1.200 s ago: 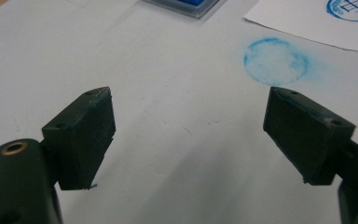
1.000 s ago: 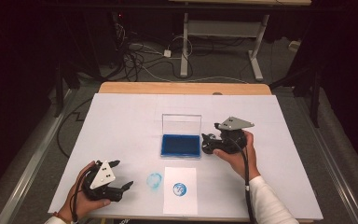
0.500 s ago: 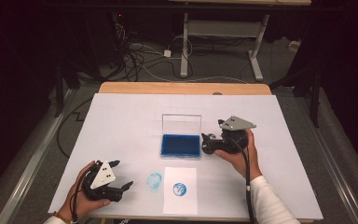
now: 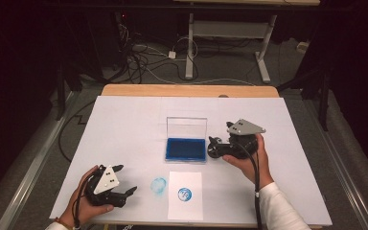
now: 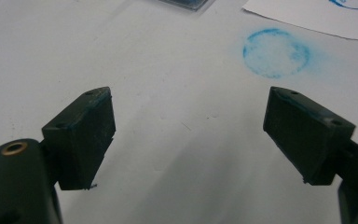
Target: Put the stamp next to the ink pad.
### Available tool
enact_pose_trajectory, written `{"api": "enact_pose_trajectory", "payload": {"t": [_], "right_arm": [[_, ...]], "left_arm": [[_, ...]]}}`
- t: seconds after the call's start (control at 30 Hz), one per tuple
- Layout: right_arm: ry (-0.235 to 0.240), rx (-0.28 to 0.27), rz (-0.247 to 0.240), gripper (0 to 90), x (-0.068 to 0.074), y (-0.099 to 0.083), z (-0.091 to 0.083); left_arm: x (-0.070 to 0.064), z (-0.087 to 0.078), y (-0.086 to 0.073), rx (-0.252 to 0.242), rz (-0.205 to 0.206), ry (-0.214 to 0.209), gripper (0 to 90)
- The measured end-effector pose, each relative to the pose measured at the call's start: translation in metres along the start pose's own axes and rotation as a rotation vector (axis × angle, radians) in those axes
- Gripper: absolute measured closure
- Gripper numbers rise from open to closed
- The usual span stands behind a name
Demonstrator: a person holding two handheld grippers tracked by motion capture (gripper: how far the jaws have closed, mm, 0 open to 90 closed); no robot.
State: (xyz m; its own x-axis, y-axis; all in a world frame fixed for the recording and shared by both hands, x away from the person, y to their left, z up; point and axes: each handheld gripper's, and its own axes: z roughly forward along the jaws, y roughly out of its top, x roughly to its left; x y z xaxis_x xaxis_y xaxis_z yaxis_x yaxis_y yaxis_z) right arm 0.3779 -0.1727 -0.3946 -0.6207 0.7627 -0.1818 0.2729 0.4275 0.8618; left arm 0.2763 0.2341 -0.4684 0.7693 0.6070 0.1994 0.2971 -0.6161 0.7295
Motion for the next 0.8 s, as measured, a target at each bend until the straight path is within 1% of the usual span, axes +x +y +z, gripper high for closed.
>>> {"api": "enact_pose_trajectory", "payload": {"t": [0.07, 0.33, 0.6, 0.8], "right_arm": [[0.004, -0.010, -0.002, 21.3, 0.001, 0.001, -0.004], [0.011, -0.025, -0.035, 21.3, 0.007, 0.005, -0.015], [0.010, -0.031, -0.070, 21.0, 0.011, 0.007, -0.025], [0.004, -0.037, -0.084, 20.7, 0.014, 0.006, -0.030]], "left_arm": [[0.000, -0.001, 0.000, -0.003, -0.004, 0.001, 16.2], [0.000, -0.001, 0.000, -0.002, -0.006, 0.001, 16.2], [0.001, -0.001, 0.000, -0.002, -0.005, 0.001, 16.2], [0.000, -0.002, 0.000, 0.000, -0.001, 0.002, 16.2]]}}
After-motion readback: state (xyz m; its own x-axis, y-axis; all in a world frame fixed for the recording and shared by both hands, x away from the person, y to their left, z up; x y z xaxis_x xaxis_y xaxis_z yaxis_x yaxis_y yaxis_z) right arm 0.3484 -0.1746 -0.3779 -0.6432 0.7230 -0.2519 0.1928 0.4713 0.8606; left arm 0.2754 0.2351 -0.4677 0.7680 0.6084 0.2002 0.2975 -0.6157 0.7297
